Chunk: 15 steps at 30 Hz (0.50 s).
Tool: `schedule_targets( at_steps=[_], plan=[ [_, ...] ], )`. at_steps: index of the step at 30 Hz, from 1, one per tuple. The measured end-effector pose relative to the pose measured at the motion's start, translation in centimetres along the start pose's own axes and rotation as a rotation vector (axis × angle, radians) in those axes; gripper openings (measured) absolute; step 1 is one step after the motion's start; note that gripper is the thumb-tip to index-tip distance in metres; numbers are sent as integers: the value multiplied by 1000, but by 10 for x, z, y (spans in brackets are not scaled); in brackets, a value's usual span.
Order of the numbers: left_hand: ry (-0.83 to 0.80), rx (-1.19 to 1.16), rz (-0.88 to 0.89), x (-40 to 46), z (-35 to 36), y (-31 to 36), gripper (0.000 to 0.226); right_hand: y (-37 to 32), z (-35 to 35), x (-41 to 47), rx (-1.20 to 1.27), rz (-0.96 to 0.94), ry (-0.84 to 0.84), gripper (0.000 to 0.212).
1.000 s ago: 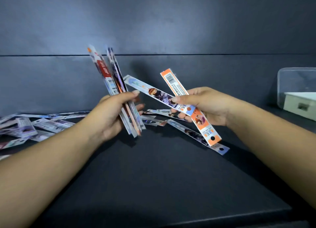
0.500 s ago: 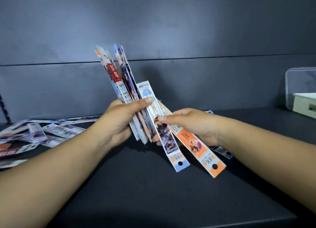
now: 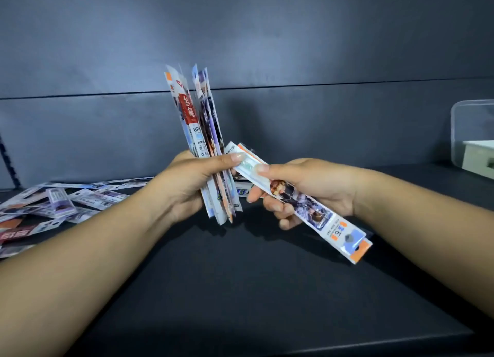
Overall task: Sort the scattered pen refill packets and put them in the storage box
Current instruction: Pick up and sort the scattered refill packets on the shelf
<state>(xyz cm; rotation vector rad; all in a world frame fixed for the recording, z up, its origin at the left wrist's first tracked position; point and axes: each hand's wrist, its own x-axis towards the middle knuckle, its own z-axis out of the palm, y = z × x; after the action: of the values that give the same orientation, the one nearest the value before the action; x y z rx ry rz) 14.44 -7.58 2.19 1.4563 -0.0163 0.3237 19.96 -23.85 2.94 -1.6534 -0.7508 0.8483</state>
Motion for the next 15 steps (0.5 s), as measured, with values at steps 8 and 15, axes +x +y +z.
schedule_targets(
  at_steps=[8,15],
  plan=[
    [75,36,-107,4,-1,-8,23,-1,-44,-11,-409,64,443,25],
    [29,72,-161,4,-5,-8,28,9,-40,3,-882,362,532,65]
  ],
)
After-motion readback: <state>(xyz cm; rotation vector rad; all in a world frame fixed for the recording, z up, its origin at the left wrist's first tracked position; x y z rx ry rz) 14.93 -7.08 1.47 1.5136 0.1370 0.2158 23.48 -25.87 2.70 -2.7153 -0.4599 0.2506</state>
